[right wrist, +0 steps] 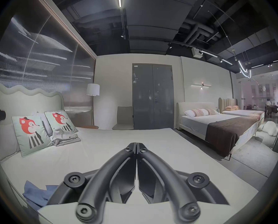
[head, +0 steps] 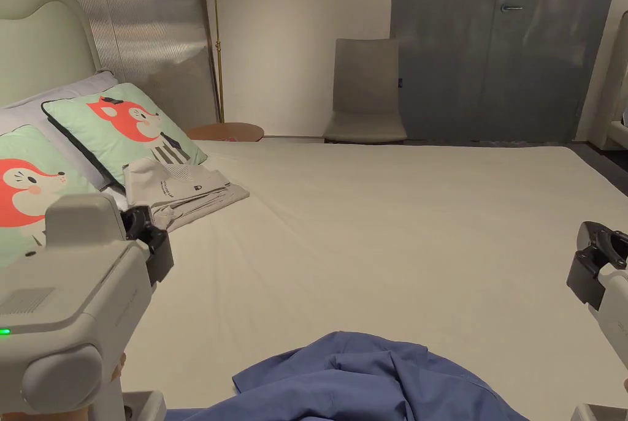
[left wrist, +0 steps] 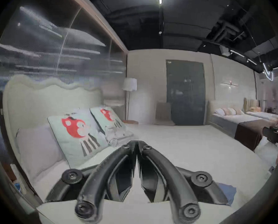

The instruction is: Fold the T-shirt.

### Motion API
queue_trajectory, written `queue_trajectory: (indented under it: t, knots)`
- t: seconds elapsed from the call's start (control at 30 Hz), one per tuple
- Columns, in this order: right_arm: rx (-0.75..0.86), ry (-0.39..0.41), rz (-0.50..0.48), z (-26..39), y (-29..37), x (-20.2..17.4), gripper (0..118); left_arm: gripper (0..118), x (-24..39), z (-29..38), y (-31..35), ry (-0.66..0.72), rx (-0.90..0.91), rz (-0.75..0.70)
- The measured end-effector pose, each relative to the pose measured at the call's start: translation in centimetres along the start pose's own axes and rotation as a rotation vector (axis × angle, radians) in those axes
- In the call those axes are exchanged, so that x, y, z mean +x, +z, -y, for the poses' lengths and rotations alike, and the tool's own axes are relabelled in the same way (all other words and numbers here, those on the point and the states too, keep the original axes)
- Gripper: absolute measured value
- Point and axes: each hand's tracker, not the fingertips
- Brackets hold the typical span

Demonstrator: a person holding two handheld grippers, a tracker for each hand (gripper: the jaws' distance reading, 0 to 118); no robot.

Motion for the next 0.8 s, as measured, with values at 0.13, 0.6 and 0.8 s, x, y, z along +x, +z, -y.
queue_trajectory:
  t: [0.13,0.6,0.8]
  knots:
    - [-0.017,0.001,-0.011,0.6,0.0,-0.4,1,0,-1.5,4.3,-2.7,0.013,-0.229,-0.017]
    - [-0.127,0.023,-0.022,4.3,-0.1,-0.8,1,87,-5.2,21.9,-7.2,0.213,-0.903,-0.080]
    - [-0.205,0.040,-0.014,6.6,-0.5,-0.4,1,4,-4.8,19.0,-6.0,0.240,-0.808,-0.043]
